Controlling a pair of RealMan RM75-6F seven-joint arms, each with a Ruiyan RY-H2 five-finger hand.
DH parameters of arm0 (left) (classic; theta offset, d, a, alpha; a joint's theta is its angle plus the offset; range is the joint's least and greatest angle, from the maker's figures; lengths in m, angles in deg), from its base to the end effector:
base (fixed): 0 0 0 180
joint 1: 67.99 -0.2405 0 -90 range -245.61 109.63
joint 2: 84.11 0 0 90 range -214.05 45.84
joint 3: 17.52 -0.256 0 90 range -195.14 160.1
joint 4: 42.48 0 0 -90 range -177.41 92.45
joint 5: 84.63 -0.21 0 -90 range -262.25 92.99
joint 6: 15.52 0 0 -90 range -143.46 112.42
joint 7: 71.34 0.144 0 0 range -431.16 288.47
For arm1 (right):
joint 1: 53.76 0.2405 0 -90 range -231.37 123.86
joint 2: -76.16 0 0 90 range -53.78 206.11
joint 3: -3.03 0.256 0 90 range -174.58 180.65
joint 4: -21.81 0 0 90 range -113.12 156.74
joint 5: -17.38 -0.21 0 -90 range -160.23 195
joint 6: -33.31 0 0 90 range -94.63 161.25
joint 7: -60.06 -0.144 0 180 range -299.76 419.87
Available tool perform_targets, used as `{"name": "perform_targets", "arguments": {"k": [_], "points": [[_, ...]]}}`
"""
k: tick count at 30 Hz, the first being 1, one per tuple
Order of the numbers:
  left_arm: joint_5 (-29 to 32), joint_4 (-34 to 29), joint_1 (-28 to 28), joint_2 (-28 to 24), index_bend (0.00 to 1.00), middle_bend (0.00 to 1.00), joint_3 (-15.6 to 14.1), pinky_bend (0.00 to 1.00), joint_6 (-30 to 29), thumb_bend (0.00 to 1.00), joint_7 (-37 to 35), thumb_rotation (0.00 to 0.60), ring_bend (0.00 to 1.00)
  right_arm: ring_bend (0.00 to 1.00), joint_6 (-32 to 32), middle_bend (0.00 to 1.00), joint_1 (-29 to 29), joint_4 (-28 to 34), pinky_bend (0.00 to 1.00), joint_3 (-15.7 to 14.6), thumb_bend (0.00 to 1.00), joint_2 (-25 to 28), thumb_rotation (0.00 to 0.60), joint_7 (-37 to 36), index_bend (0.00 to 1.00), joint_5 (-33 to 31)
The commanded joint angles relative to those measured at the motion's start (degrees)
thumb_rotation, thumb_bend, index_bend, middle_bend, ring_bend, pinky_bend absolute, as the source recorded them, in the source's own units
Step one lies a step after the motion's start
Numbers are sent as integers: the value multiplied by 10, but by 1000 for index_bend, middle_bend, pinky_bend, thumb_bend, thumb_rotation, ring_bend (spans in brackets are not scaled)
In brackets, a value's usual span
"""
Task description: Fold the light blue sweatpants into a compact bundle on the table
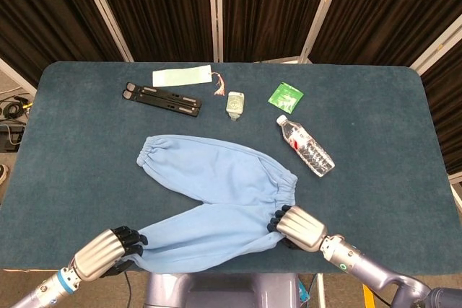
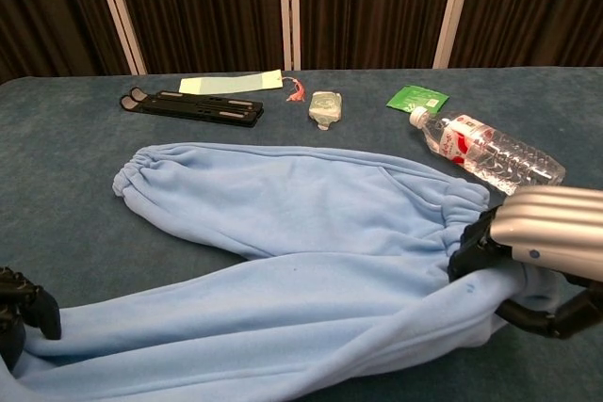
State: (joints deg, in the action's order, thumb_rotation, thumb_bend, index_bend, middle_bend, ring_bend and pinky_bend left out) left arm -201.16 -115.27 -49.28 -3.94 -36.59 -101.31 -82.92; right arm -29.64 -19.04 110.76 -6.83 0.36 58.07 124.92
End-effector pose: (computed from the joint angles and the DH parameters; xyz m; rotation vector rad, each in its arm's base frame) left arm -0.2696 0.1403 0.0296 -2.2570 -0.9014 -1.1719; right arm -0.1946 -0.2239 0.0110 2.4058 -0.7394 1.0118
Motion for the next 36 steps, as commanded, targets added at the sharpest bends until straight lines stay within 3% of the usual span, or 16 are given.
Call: {"name": "perform_targets", "arguments": {"k": [1,10,16,22,30,36], "points": [[-6,-15,1,-9,600,329,-12,398,2,557,-16,600,335,450,-8,580,3,18,446,-17,542,17,600,-2,631,22],[-22,-33,-1,-19,603,330,-25,398,-6,557,-19,600,335,451,-10,585,6,42,446,-36,548,39,600,3,633,47],[6,-44,-9,-15,612,330,-2,398,-13,556,-19,600,336,453,-15,586,-1,47,446,-33,555,43,600,-2,635,34],[86,-99,7,-24,605,330,55,398,42,557,18,600,336,452,15,583,0,60,445,9,553,36,600,-16,632,-52],[231,-202,46,-35,591,288,153,375,149,556,130,600,312,452,76,525,15,77,399,85,532,19,600,-11,686,-202],[308,-217,75,-26,592,269,210,366,192,556,190,600,295,446,101,504,27,62,378,132,535,-8,600,20,690,-295]]}}
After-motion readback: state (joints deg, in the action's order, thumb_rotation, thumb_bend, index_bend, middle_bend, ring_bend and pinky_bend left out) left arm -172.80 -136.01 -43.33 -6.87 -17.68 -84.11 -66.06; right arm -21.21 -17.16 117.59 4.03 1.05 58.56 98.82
